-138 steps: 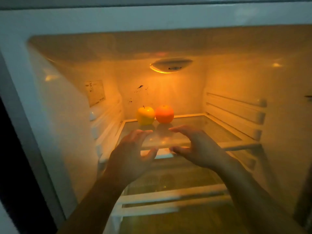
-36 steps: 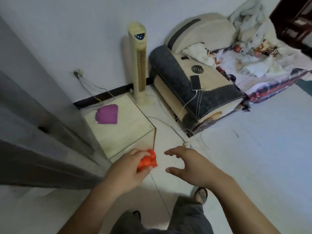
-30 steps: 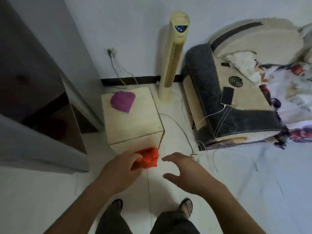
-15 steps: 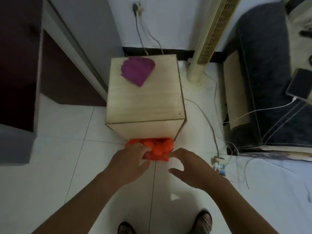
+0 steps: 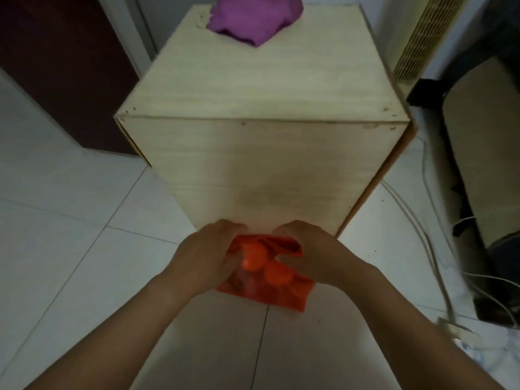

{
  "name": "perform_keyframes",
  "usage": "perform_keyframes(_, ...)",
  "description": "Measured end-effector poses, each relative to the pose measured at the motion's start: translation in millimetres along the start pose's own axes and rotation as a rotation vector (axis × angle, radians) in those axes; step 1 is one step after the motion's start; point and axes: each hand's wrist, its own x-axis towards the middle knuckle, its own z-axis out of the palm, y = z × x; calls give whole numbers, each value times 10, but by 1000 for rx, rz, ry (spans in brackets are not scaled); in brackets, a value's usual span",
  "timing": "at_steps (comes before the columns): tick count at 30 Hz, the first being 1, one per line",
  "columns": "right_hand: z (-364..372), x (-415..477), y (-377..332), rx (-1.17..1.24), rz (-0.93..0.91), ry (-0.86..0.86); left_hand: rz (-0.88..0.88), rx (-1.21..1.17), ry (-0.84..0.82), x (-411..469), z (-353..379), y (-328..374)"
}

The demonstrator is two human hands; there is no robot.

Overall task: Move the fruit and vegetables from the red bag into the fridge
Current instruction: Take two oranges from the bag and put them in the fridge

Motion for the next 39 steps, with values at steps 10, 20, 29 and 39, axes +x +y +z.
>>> perform_keyframes(10,655,6,523,-406,-84,90,-9,184,36,184,639,-415)
perform_keyframes(20,912,-108,747,-516,-63,128,-34,274,10,33,864,-486)
perform_keyframes(29,1046,-112,788,-361,44,145,-77,253,0,-101,916,-554)
perform_keyframes(39,989,-71,765,-294,114,91,-223,109,33,-94,742,-735)
